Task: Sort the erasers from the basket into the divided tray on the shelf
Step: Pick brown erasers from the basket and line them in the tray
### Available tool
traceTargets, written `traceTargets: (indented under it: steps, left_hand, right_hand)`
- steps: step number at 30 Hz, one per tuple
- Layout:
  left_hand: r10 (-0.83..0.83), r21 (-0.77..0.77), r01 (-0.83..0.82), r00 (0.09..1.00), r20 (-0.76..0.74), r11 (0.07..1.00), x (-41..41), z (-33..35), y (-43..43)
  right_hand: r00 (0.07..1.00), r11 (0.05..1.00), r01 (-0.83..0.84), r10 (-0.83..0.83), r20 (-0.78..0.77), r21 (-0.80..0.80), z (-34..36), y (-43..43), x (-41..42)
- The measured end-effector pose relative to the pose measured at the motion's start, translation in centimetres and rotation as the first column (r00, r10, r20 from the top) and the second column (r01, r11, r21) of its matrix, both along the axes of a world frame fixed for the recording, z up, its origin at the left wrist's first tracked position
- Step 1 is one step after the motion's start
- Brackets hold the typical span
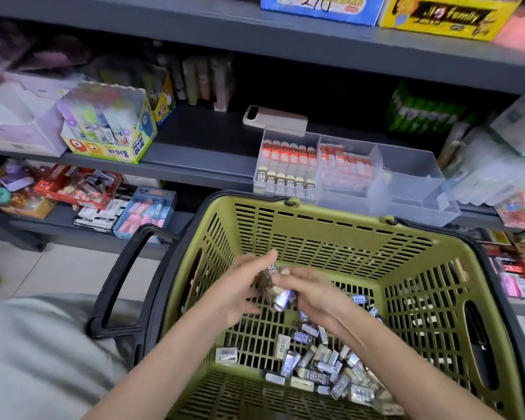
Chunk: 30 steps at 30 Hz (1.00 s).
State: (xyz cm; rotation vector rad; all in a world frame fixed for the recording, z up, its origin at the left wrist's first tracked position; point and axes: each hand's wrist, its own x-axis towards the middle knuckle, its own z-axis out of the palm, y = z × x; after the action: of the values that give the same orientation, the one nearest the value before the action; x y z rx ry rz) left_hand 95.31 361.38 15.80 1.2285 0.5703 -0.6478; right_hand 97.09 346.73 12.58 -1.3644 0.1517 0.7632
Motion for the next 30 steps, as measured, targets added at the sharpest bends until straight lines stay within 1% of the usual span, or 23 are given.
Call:
traceTargets:
  steps: [2,3,6,10,13,15,18,21,23,25,27,30]
  left_hand:
    - [0.08,-0.091,-0.082,0.996,-0.025,0.992,0.8,-0.4,-1.3]
    - [0.117,-0.102,-0.119,0.993,-0.033,0.988,1.2,-0.4,-1.9]
    - [0.205,-0.141,-0.212,0.977,-0.064,0.967,2.1,-0.6,-2.6]
    - [0.206,-0.169,-0.209,0.978,-0.037,0.963,2.9,-0.1,-2.5]
    - [0.228,-0.202,-0.221,0.974,0.013,0.954,3.5,0.7,-1.8]
    - [0.251,-0.228,-0.228,0.965,0.077,0.947,4.1,1.3,-1.1]
    - [0.268,-0.248,-0.208,0.933,0.239,0.946,5.0,2.5,0.2]
    - [0.324,-0.261,-0.232,0.857,0.401,0.937,6.4,3.4,1.5]
    - [0.407,-0.32,-0.28,0.789,0.461,0.905,7.4,3.6,2.5]
    - [0.504,-0.389,-0.342,0.723,0.472,0.855,8.5,3.7,3.3]
    - [0.58,-0.447,-0.388,0.67,0.464,0.806,9.4,3.8,3.8]
    - [0.64,-0.49,-0.428,0.625,0.447,0.76,10.3,3.8,4.1]
  right_hand:
    - [0.992,0.998,0.023,-0.016,0.124,-0.052,0.9,0.0,0.0]
    - [0.985,0.996,0.037,-0.024,0.17,-0.075,1.2,-0.1,0.1]
    - [0.968,0.989,0.034,0.002,0.25,-0.141,2.3,-0.5,0.8]
    - [0.96,0.986,0.056,-0.01,0.279,-0.156,3.8,-1.6,1.9]
    - [0.938,0.98,0.125,-0.067,0.34,-0.153,5.4,-2.4,2.9]
    - [0.908,0.978,0.163,-0.095,0.407,-0.134,7.0,-2.9,3.8]
    - [0.852,0.961,0.231,-0.123,0.508,-0.154,9.3,-3.1,5.1]
    - [0.786,0.934,0.322,-0.172,0.593,-0.156,10.9,-2.8,7.2]
    - [0.785,0.926,0.344,-0.194,0.588,-0.154,11.4,-2.1,9.1]
    - [0.798,0.911,0.36,-0.189,0.572,-0.201,11.2,-0.9,11.1]
    - [0.831,0.894,0.334,-0.13,0.541,-0.299,10.8,0.6,12.9]
    - [0.895,0.848,0.218,0.023,0.445,-0.483,10.2,2.4,14.8]
